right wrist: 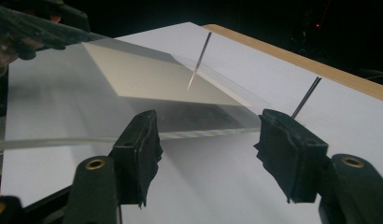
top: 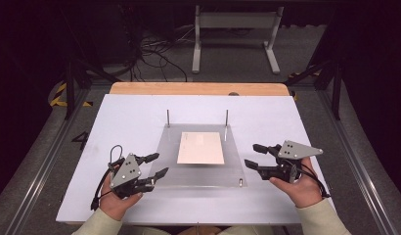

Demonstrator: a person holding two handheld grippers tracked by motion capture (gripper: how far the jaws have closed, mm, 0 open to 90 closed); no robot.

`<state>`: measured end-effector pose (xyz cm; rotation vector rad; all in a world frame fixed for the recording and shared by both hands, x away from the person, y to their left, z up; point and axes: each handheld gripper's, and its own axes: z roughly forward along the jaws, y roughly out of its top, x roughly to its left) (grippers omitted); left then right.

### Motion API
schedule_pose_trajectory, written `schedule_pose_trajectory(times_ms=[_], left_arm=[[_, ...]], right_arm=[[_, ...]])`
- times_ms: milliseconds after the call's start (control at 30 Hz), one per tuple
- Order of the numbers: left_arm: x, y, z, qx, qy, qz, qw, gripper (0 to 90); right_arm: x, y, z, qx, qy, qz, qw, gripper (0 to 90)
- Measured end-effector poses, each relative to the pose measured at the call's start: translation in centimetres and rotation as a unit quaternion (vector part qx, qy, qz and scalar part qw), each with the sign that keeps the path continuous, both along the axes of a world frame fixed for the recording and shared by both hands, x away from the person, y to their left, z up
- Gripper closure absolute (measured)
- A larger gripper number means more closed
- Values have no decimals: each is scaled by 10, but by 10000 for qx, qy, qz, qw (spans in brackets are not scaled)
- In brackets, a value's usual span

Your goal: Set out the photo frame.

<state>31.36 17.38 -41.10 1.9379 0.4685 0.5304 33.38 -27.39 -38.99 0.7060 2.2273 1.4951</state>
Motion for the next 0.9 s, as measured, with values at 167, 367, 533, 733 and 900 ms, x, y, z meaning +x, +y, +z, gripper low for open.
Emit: schedule_pose_trajectory(times_ms=[167,367,533,733,900], left_arm=[[0,0,0,-16,0,10,10000,440],[0,0,1,-5,6,11,10000,440],[1,0,2,-11,21,6,10000,440],[1,-1,2,-95,38,-37,9999,436],[2,-2,4,11,-8,-48,10000,444]], right_arm=[[-8,3,-10,-763,-185,131,9968,399],[-11,16,-13,-641,-403,522,9958,382],[-14,26,-9,-486,-680,760,9936,384],[-12,39,-10,-344,-841,932,9915,385],[-1,48,-17,-237,-845,1071,9904,416]])
